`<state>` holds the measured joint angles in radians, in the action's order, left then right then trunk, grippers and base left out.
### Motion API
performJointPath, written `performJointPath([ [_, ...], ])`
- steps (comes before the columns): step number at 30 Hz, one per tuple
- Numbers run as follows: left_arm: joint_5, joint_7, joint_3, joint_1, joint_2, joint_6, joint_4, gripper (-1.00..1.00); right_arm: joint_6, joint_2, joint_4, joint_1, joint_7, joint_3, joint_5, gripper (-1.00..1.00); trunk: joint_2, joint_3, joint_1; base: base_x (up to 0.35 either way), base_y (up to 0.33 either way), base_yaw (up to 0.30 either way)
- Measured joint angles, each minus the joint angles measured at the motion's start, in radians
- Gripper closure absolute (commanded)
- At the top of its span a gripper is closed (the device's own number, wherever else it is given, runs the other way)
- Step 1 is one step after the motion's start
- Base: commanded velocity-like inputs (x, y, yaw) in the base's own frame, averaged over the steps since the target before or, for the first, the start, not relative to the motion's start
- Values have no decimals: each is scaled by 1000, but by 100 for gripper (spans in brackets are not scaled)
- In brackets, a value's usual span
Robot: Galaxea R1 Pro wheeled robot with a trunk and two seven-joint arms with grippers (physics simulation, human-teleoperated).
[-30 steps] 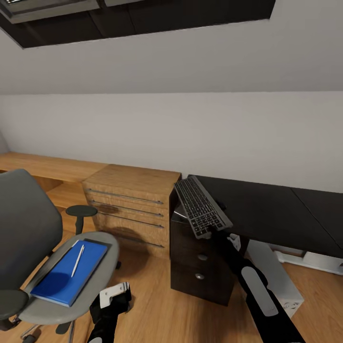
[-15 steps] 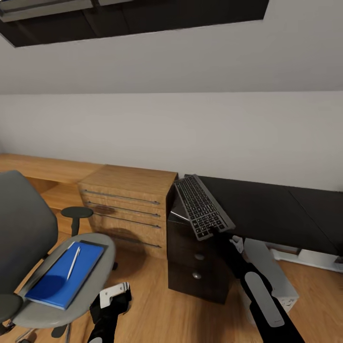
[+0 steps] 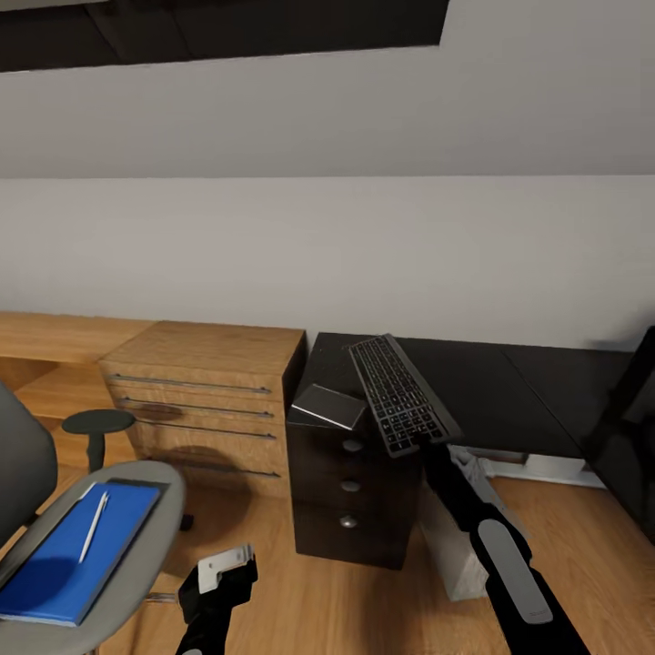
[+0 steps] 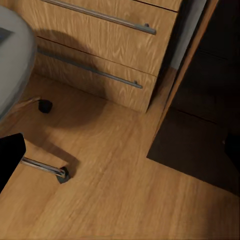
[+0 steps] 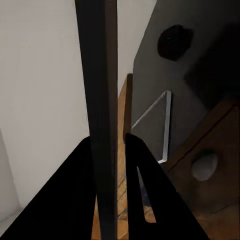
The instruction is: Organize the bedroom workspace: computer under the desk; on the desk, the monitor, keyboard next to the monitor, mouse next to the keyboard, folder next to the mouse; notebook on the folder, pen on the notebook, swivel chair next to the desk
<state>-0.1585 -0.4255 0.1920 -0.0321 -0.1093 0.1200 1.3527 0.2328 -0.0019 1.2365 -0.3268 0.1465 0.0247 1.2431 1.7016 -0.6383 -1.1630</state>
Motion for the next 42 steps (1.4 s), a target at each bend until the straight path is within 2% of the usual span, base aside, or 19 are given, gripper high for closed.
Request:
performJointPath([
  [2,0,0,1,0,0,0,0,-100,0,0,-7,0,-1,25,-2,100,0,0,0,0,0,-261],
  [5,0,0,1,0,0,-1,0,-100,2,1,-36,1,-1,83,-3,100,0,0,0,0,0,-261],
  [10,1,0,2,0,0,-2,0,-100,4,1,-71,1,2,133,1,100,0,-2,0,0,0,-259],
  [19,0,0,1,0,0,-5,0,-100,5,1,-73,0,3,135,45,100,0,-7,0,0,0,-102],
  [27,-2,0,1,0,0,-6,8,-100,16,2,-72,1,1,134,51,100,0,-7,0,0,0,-4],
  [30,-2,0,1,0,0,-6,9,-100,36,3,-72,0,-3,136,68,100,0,-7,0,0,0,0],
  [36,-2,0,3,0,0,-6,9,-100,64,3,-72,0,-28,133,169,100,0,-7,0,0,0,0],
  [39,-2,0,5,0,0,-6,9,-100,68,4,-73,1,-70,130,208,100,21,-16,-11,0,0,0],
  [42,-2,0,6,0,0,-6,9,-100,68,5,-68,0,-75,129,241,100,42,-26,-23,0,0,0],
])
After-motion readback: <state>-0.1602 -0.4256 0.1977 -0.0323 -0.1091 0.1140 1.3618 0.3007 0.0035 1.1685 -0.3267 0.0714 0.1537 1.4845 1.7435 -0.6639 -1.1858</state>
